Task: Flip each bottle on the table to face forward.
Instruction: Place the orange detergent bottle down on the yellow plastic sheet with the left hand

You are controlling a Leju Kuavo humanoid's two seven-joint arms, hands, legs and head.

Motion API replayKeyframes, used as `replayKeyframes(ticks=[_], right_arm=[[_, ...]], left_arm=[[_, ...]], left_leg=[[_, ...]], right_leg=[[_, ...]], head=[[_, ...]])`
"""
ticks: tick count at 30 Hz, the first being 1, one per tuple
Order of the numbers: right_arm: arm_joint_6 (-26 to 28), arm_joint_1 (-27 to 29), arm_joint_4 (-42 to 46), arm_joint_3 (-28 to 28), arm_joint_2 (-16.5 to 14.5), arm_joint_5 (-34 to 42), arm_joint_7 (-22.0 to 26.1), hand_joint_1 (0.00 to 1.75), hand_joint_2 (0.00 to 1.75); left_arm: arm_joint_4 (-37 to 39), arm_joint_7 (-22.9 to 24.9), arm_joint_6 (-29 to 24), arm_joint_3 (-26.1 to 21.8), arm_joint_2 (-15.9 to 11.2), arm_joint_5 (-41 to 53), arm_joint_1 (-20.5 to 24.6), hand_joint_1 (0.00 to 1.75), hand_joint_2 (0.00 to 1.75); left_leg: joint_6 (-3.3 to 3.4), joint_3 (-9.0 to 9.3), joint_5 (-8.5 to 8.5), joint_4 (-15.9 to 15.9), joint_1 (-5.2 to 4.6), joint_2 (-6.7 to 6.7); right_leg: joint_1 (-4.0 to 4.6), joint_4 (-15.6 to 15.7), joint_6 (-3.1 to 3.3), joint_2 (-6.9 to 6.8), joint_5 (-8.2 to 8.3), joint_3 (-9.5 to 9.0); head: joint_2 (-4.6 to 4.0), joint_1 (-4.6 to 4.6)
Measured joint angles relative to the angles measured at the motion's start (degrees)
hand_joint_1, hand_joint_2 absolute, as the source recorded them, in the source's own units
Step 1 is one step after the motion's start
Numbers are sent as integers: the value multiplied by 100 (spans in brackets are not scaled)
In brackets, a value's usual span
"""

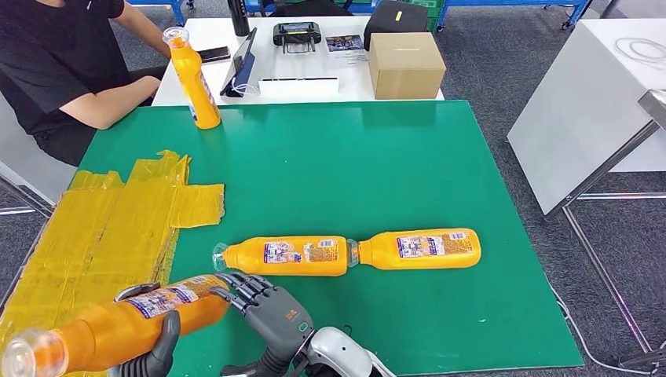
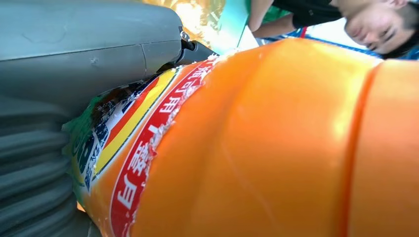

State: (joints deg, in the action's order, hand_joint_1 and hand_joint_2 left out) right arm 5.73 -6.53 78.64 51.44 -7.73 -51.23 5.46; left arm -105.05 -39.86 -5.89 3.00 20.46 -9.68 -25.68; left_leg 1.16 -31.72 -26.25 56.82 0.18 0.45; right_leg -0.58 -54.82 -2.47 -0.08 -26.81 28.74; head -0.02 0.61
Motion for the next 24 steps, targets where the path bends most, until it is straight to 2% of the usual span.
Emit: replayKeyframes(ticks=[24], right_arm=[[1, 65, 186, -116, 8, -4, 1, 0, 0]], left_arm=[[-157, -5, -14, -77, 1, 0, -1, 175, 175]], left_leg=[[0, 1, 0, 0, 0, 0]], right_leg=[[0, 0, 0, 0, 0, -1]], head=[[0, 0]])
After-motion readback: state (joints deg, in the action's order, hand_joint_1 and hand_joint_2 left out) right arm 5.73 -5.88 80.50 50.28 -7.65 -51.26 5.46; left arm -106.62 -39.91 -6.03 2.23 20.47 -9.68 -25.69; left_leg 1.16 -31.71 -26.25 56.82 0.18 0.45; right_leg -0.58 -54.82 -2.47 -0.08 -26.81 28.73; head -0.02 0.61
